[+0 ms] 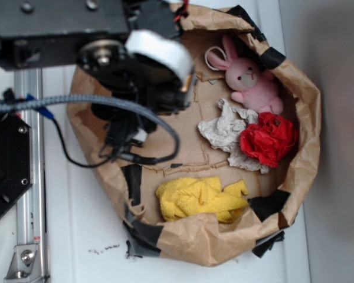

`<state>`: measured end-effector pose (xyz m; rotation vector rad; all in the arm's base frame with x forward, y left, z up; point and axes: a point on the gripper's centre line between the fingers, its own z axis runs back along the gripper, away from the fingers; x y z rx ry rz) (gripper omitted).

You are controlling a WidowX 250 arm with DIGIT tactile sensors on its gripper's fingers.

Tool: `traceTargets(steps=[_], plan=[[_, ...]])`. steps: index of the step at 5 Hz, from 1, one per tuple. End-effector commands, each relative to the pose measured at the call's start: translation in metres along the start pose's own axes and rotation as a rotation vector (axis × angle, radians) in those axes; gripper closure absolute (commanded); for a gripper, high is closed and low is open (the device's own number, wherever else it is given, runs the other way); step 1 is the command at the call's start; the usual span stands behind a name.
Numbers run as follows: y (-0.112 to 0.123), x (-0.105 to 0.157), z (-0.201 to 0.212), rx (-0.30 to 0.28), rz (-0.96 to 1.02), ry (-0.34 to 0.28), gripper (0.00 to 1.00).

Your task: Grab the black box.

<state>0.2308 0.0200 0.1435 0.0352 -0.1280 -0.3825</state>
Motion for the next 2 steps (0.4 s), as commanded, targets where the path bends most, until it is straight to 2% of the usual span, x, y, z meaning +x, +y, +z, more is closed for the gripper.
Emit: traceTargets(steps=[1,2], plan=[[0.006,0.02,0.022,0.007,0.121,-0.008,1.0],[0.012,0.019,0.012,-0.028,0.1,0.024,1.0]])
